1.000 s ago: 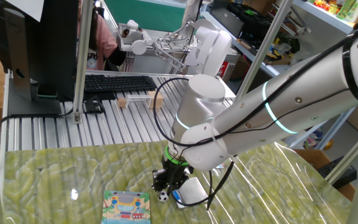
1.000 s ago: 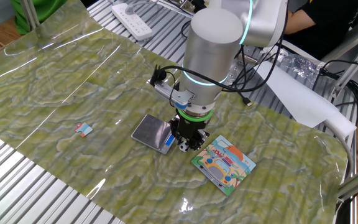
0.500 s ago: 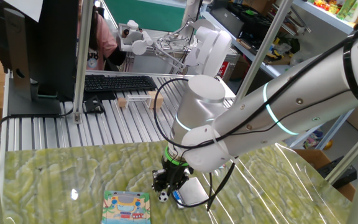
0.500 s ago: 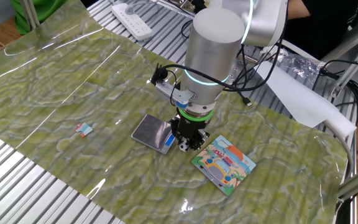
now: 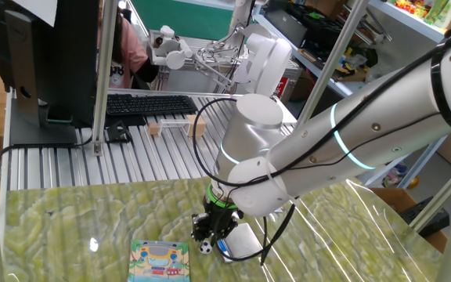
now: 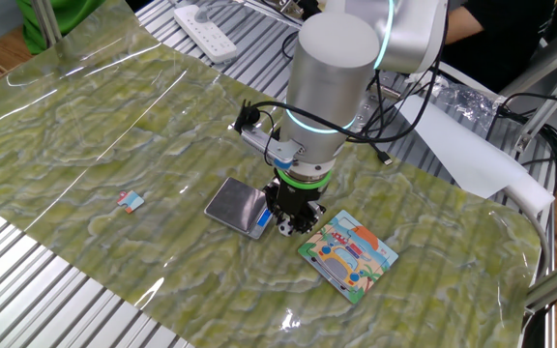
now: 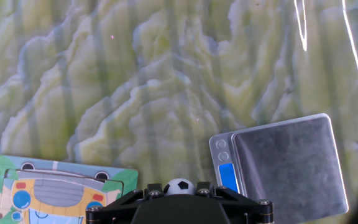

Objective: Remove the object from the scale

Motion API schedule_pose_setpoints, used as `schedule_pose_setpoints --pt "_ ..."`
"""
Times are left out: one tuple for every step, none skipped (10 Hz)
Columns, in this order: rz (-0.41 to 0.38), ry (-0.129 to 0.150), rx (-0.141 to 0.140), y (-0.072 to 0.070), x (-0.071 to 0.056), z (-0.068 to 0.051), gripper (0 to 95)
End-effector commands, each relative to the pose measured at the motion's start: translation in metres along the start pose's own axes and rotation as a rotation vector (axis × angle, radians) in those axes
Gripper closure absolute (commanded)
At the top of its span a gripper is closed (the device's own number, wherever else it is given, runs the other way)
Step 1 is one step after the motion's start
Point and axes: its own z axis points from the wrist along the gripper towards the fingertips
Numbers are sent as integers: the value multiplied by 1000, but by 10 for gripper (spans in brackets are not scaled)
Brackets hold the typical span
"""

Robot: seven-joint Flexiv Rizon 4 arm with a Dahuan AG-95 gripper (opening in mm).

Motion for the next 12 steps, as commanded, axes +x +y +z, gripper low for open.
schedule_pose_setpoints --pt "-2 0 0 1 -2 2 570" --pt "-1 -2 0 1 -2 4 570" --pt "2 -2 1 1 -2 5 570" --pt "7 -2 1 1 -2 5 570" --pt "8 -3 1 1 -2 5 570" --pt "8 -3 1 1 -2 5 570" --pt "8 -4 1 1 -2 5 570" --pt "9 -4 1 1 -2 5 570" --pt "9 -4 1 1 -2 5 570" --pt "13 -4 1 1 -2 5 570" --pt "13 -5 1 1 -2 4 570" --pt "13 -5 1 1 -2 4 570"
